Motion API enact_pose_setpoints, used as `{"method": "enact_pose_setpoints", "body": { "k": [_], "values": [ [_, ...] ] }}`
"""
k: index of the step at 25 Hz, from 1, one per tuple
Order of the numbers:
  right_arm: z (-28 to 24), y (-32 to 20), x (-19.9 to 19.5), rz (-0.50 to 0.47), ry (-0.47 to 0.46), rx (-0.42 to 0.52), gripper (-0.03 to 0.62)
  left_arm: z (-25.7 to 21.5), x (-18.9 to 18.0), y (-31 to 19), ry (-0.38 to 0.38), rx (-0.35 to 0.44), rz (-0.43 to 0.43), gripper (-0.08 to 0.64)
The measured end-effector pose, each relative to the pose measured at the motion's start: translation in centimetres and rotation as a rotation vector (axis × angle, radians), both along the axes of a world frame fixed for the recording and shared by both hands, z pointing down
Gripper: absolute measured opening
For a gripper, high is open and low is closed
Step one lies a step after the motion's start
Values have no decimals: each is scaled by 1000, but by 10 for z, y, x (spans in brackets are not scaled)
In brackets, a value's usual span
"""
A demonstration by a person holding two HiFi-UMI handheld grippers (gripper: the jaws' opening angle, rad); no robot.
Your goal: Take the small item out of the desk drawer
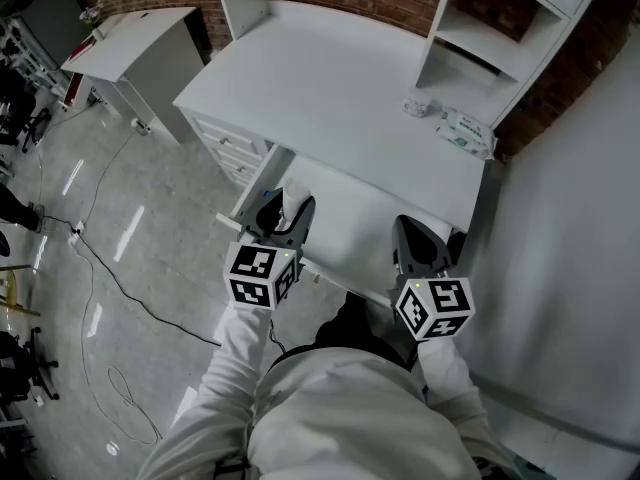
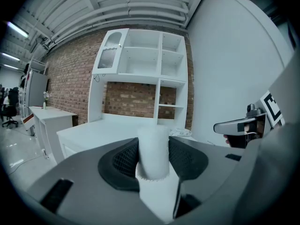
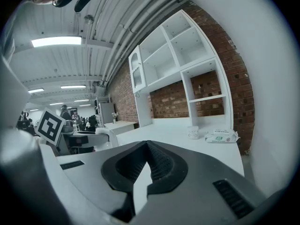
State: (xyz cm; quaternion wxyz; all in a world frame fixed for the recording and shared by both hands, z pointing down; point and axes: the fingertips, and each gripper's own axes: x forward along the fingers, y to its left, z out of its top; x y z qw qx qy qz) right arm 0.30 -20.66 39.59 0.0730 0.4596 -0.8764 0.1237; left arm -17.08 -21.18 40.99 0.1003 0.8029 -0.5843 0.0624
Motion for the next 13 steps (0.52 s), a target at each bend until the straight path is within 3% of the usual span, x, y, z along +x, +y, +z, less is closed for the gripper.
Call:
{"method": "enact_pose_setpoints", "body": {
  "k": [13],
  "values": [
    [-1,-1,-4,-14,-1,-2,26,0,-1,-2,5,-6,-1,192]
  ]
}}
